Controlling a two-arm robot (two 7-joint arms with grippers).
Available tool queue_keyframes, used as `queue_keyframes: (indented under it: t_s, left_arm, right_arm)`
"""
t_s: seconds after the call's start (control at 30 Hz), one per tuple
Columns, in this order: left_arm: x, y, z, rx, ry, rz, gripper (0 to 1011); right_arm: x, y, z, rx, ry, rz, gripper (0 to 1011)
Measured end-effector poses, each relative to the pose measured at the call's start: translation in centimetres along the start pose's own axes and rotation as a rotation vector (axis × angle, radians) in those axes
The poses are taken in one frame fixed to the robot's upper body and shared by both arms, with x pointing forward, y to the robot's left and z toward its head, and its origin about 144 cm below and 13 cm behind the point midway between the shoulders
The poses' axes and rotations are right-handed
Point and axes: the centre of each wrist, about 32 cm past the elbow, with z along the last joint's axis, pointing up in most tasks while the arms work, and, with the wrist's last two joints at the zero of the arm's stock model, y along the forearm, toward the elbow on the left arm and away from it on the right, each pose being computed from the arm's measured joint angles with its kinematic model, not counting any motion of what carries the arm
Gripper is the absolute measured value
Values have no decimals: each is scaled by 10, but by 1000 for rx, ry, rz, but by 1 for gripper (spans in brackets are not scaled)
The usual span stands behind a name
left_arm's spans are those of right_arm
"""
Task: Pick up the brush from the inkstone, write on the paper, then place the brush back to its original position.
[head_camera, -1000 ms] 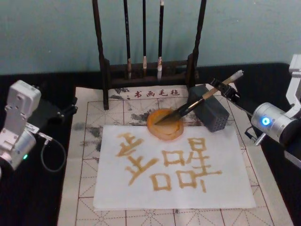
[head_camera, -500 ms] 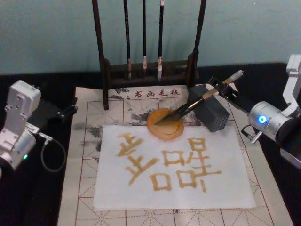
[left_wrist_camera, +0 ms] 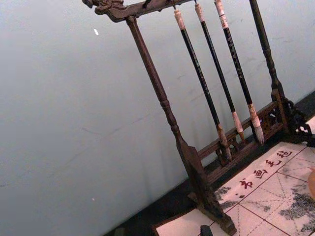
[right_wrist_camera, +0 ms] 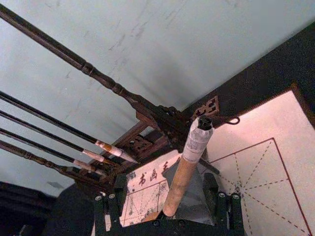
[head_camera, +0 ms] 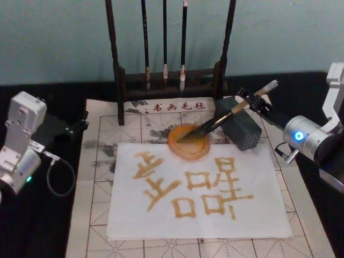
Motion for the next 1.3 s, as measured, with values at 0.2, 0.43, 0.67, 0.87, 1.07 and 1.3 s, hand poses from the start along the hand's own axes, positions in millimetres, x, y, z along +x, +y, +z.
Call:
queue_keyframes:
  t_s: [0.2, 0.43, 0.67, 0.87, 1.07, 1.3]
  left_arm:
    - [0, 0, 0, 0, 0, 0, 1001]
    - [0, 0, 0, 0, 0, 0, 1001]
    - [0, 0, 0, 0, 0, 0, 1001]
    - [0, 0, 0, 0, 0, 0, 1001]
    - [0, 0, 0, 0, 0, 0, 1001]
    - [0, 0, 0, 0, 0, 0, 1001]
  right_arm:
    - [0, 0, 0, 1, -1, 1, 918]
    - [0, 0, 0, 1, -2, 1, 756]
    - [0, 0, 0, 1, -2, 1, 544]
    - [0, 0, 0, 0, -2, 1, 343]
    - [0, 0, 0, 0, -3, 2, 187]
    - [0, 0, 0, 0, -3, 1, 187]
